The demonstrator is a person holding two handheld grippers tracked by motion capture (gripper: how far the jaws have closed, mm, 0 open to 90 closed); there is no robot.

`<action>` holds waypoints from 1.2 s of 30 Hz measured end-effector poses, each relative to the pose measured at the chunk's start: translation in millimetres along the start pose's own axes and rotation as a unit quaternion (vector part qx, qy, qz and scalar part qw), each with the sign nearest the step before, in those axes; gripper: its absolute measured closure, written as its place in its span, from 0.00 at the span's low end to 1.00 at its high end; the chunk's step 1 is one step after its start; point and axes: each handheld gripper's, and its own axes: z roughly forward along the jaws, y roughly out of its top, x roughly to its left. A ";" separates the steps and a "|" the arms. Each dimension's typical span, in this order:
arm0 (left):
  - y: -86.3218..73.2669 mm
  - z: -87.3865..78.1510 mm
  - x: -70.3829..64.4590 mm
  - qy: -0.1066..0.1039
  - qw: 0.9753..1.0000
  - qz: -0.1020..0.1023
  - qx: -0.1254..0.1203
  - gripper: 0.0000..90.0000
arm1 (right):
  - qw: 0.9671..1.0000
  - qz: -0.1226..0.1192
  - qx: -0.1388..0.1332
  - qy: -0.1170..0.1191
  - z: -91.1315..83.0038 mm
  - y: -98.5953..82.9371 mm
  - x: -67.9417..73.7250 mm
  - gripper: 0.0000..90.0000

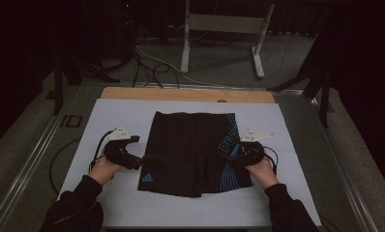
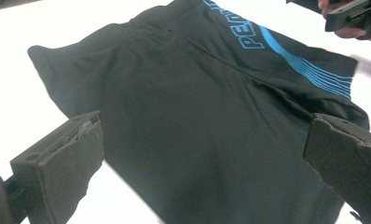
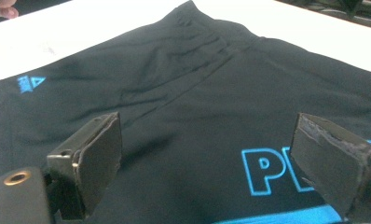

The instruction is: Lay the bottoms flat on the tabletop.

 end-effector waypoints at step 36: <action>-70.1 -51.7 -44.0 0.010 1.000 0.011 0.016 0.00 | 1.000 -0.009 0.009 -0.008 -68.5 -61.4 27.3 0.12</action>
